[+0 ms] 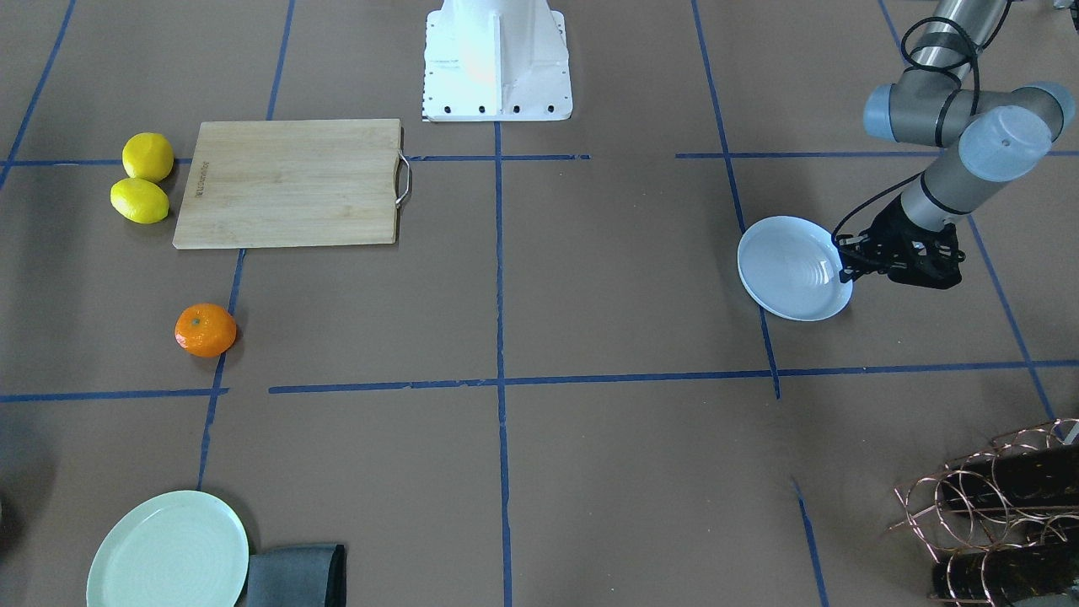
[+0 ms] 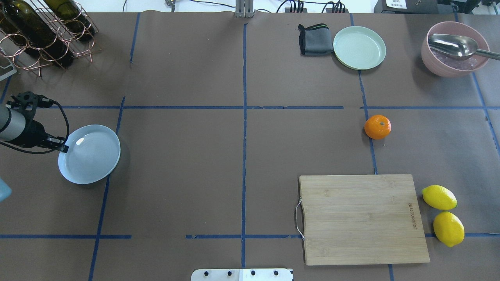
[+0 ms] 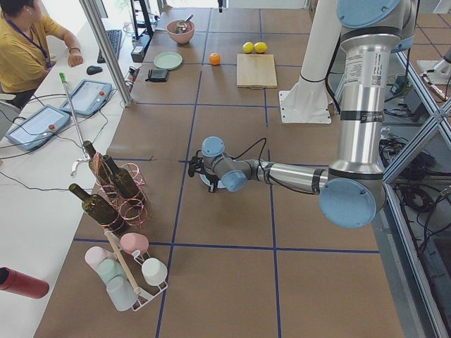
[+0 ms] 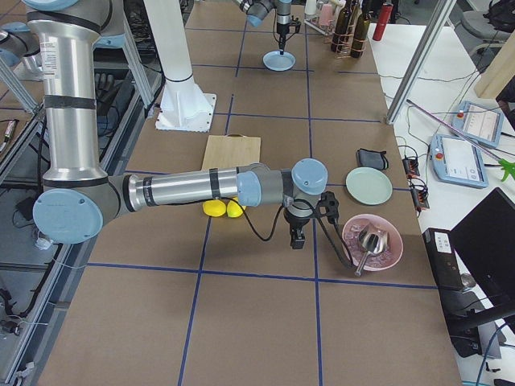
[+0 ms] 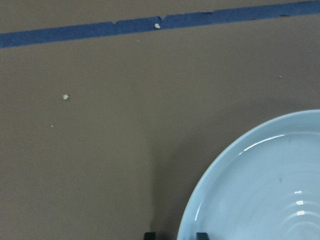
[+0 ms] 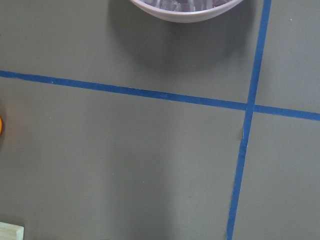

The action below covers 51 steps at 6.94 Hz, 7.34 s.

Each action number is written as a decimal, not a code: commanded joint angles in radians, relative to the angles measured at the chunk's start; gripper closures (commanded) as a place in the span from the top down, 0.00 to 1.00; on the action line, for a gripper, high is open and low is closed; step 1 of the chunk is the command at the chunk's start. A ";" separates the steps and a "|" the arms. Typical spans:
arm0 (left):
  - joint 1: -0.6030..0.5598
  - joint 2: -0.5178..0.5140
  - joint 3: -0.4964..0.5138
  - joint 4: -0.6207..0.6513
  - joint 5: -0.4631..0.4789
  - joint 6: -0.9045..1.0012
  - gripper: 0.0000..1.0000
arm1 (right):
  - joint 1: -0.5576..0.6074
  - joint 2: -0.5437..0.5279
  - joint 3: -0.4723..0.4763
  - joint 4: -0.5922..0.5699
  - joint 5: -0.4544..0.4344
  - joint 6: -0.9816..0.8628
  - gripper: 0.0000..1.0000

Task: Pick orange to plate
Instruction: 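Reach the left gripper to the light blue plate rim and grip it, then slide the plate to center with left gripper while right reaches for orange, then grasp the orange with the right gripper, then carry the orange with the right gripper over the light blue plate, then lower the orange onto the plate and open the right gripper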

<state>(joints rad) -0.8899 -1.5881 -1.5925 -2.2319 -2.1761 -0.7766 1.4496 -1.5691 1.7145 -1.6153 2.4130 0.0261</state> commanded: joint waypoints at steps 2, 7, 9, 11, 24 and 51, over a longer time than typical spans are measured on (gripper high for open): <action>0.002 -0.158 -0.130 0.000 -0.171 -0.287 0.00 | 0.000 0.000 0.002 0.000 0.000 0.000 1.00; 0.290 -0.579 0.078 0.017 0.113 -0.728 0.00 | -0.002 0.003 -0.007 0.000 0.000 -0.002 1.00; 0.356 -0.582 0.133 0.011 0.194 -0.725 0.00 | -0.002 0.001 -0.006 0.000 0.000 -0.002 1.00; 0.377 -0.576 0.144 0.005 0.203 -0.724 0.22 | -0.002 0.004 -0.001 0.000 0.000 0.000 1.00; 0.281 -0.530 -0.035 0.014 0.196 -0.742 0.62 | -0.564 0.185 -0.076 0.515 -0.282 0.922 1.00; 0.126 -0.424 -0.250 0.008 0.101 -0.744 0.65 | -0.968 0.663 -0.172 0.474 -0.641 1.540 1.00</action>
<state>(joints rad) -0.7639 -2.0134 -1.8417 -2.2242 -2.0755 -1.5202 0.4767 -0.8948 1.4985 -1.1397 1.7694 1.5666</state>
